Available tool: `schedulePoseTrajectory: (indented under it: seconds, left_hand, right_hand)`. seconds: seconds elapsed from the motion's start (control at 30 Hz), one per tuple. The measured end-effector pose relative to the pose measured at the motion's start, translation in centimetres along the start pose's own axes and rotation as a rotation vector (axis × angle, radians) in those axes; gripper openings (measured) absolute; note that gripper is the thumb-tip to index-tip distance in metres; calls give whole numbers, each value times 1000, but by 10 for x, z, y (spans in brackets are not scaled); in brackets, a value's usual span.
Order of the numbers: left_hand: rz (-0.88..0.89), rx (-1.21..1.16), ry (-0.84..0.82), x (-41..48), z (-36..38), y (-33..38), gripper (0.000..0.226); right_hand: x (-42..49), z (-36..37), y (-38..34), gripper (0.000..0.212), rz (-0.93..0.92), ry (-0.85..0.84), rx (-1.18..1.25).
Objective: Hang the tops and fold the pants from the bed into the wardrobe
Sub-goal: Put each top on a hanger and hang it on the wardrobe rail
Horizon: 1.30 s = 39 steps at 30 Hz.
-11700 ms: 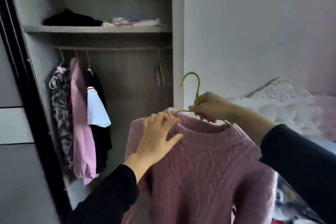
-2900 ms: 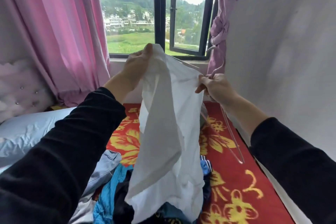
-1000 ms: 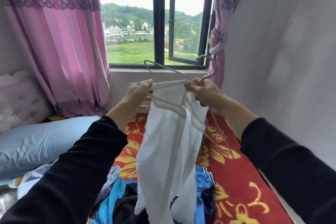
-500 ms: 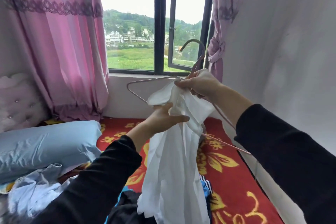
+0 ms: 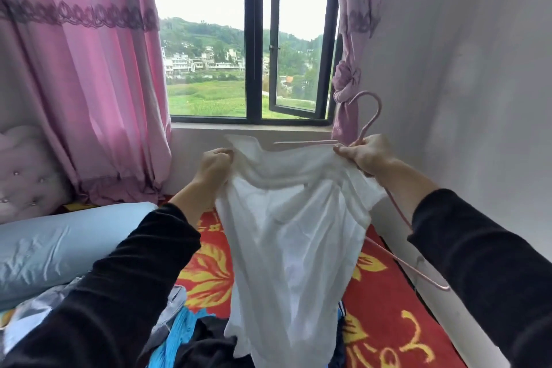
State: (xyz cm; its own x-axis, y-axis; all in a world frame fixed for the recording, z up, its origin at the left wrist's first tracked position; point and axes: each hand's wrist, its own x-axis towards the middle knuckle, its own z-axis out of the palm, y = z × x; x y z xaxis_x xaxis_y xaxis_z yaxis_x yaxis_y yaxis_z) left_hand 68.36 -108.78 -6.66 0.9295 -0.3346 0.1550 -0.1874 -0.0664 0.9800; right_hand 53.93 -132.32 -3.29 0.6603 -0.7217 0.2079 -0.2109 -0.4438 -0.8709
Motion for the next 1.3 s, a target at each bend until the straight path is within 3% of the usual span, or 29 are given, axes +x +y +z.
schedulePoseTrajectory:
  seconds: [0.2,0.27,0.4,0.47,0.53,0.57,0.7,0.8,0.9,0.97,1.13,1.3]
  left_hand:
    - [90,139,151,19,-12,18,22]
    - [-61,77,-4,18,-11,26,21]
    - [-334,393,-369,16,-17,26,73]
    - [-324,531,-457,12,-13,21,51]
    - [-235,697,-380,10,-6,14,22]
    - [-195,722,-329,10,-3,11,20]
    - [-234,480,-337,7,8,7,46]
    - [-205,419,-282,5,14,5,35]
    - [-187,417,-220,11,18,-5,27]
    - [-191,454,-175,15,16,-10,23]
    - [-149,515,-28,26,6,-23,39]
    - [-92,537,-40,25,12,-26,40]
  right_hand:
    - [6,-6,31,31,-30,148,-60]
    - [4,-5,37,31,-26,125,-59]
    - [0,-2,49,30,15,129,-53]
    - [-1,-3,56,29,67,130,-6]
    - [-2,-4,64,29,117,97,44]
    - [-3,-4,67,30,126,69,46]
    - [-8,0,65,35,30,79,29]
    - [-13,-7,61,31,-61,114,176]
    - [-16,-23,66,31,-53,-45,456]
    - [-21,-30,73,32,-7,-192,507]
    - [-30,-31,101,34,133,-386,401]
    - [-34,-1,107,34,110,-408,243]
